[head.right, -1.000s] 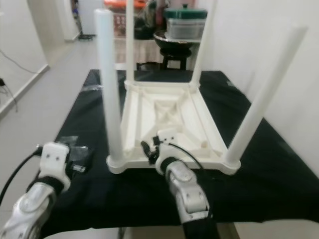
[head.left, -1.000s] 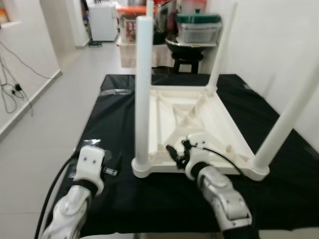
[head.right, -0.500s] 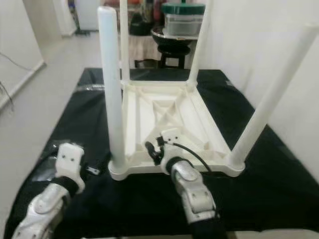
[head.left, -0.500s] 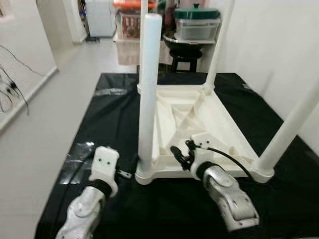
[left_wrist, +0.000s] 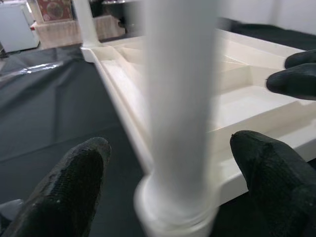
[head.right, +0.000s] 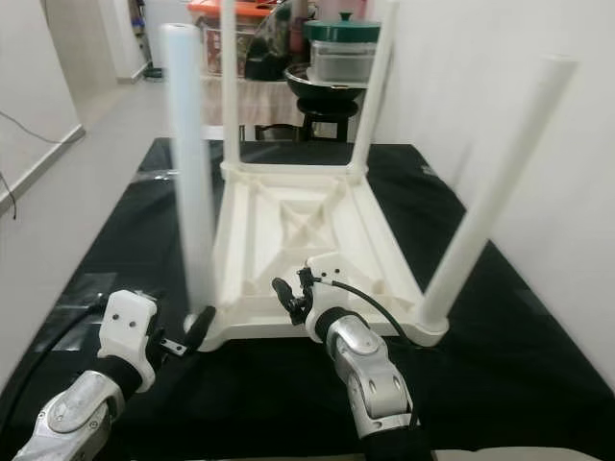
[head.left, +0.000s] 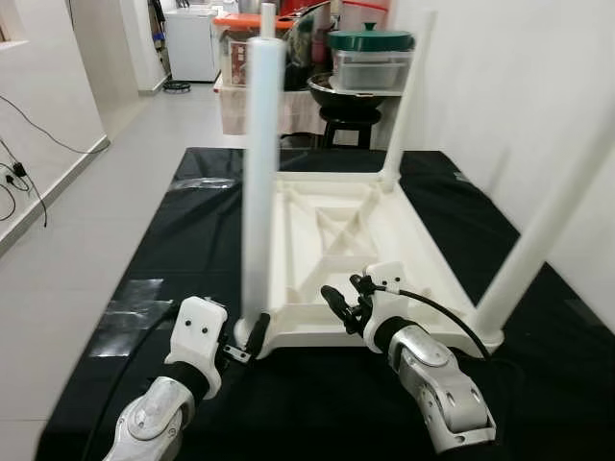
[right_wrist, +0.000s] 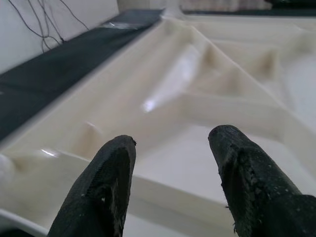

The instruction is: Building children table

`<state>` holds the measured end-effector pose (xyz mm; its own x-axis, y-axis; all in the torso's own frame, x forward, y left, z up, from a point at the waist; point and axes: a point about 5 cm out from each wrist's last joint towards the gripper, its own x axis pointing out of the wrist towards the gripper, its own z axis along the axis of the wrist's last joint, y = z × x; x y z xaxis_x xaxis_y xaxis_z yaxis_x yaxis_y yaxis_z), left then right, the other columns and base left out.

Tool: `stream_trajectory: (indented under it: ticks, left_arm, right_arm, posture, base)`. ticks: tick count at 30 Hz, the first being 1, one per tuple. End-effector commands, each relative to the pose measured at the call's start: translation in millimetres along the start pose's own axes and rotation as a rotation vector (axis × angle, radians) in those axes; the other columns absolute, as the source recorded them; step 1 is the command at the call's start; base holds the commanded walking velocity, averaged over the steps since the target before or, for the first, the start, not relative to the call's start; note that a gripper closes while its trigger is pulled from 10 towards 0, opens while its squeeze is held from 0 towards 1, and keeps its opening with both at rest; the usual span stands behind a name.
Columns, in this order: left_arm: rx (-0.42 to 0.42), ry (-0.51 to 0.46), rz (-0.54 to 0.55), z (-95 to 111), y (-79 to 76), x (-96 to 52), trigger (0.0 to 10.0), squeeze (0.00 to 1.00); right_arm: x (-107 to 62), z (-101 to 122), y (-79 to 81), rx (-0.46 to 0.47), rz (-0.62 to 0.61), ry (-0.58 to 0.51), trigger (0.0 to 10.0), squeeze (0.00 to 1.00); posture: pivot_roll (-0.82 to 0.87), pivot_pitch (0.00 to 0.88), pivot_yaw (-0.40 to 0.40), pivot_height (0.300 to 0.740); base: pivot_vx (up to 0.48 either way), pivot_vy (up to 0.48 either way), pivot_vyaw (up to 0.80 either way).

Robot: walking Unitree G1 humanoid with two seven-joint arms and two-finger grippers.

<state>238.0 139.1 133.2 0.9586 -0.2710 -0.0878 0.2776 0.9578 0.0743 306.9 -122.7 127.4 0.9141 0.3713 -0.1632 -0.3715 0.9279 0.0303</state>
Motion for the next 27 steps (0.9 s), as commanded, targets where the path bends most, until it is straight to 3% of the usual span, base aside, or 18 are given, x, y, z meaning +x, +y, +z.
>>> stream_trajectory:
  ticks: [1,11,20,27]
  left_arm:
    - [-0.008,0.022,0.012,-3,-0.2,1.2,10.0,0.00]
    - [-0.019,0.026,0.069,-2,4.8,6.3,10.0,0.00]
    - [-0.034,0.045,0.212,-11,26.7,8.7,10.0,0.00]
    - [-0.056,0.036,0.278,-20,47.0,18.2,10.0,0.00]
  right_arm:
    - [-1.0,0,-0.5,0.014,0.007,0.004,10.0,0.00]
    - [-1.8,0,0.1,0.006,0.023,0.008,10.0,0.00]
    - [-4.2,3,0.0,0.005,0.049,-0.003,10.0,0.00]
    - [-19.6,22,-3.1,0.006,0.176,-0.063,10.0,0.00]
  posture:
    - [0.04,0.000,-0.061,0.740]
    - [0.03,0.000,-0.064,0.740]
    - [0.03,0.000,-0.068,0.740]
    - [0.01,0.000,-0.070,0.740]
  base:
    - [0.000,0.000,0.00]
    - [0.000,0.000,0.00]
    - [0.000,0.000,0.00]
    - [0.000,0.000,0.00]
